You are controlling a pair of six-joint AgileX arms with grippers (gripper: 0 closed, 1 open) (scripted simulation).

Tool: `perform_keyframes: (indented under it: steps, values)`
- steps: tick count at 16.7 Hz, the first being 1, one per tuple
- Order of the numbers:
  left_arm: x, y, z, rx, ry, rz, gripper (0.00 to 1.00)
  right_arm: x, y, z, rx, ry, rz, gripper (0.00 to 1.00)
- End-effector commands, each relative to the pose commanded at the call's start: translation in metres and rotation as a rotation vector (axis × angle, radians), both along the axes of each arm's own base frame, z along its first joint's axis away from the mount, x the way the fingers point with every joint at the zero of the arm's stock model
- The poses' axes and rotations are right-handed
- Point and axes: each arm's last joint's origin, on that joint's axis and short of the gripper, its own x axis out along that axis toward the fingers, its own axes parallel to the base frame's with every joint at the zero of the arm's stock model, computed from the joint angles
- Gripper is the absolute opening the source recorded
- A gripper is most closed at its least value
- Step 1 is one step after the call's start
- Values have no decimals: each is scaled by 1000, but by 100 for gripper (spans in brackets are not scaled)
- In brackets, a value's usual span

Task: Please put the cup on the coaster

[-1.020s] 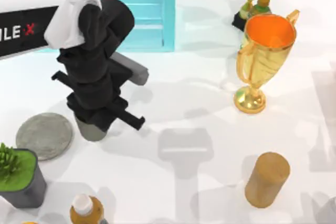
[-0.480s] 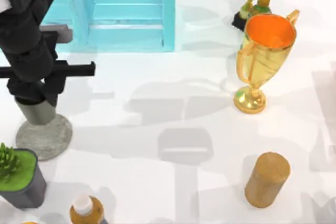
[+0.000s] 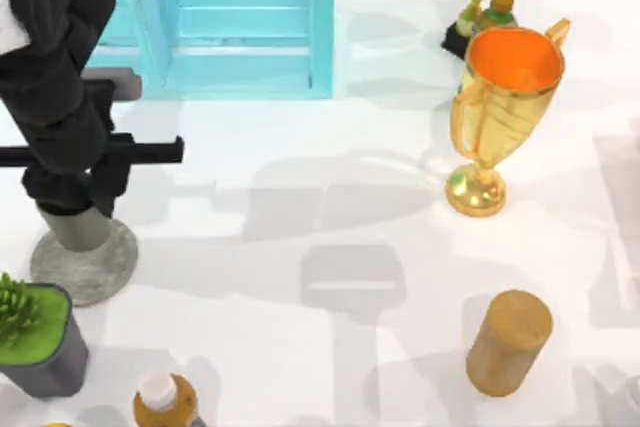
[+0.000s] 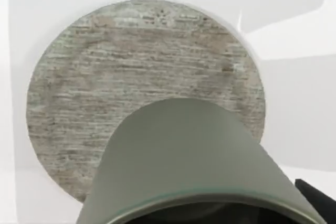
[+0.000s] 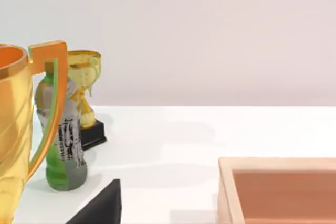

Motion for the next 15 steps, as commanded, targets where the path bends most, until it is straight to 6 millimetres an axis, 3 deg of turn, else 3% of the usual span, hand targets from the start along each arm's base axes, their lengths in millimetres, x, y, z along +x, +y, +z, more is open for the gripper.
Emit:
perform_keyframes:
  steps: [5,9,15]
  values:
    - [0,4,-34,-2,-8,4,0,0,0,0,0,0,0,100]
    - [0,5,-36,-2,-5,5,0,0,0,0,0,0,0,100]
    - [0,5,-36,-2,-5,5,45,0,0,0,0,0,0,100]
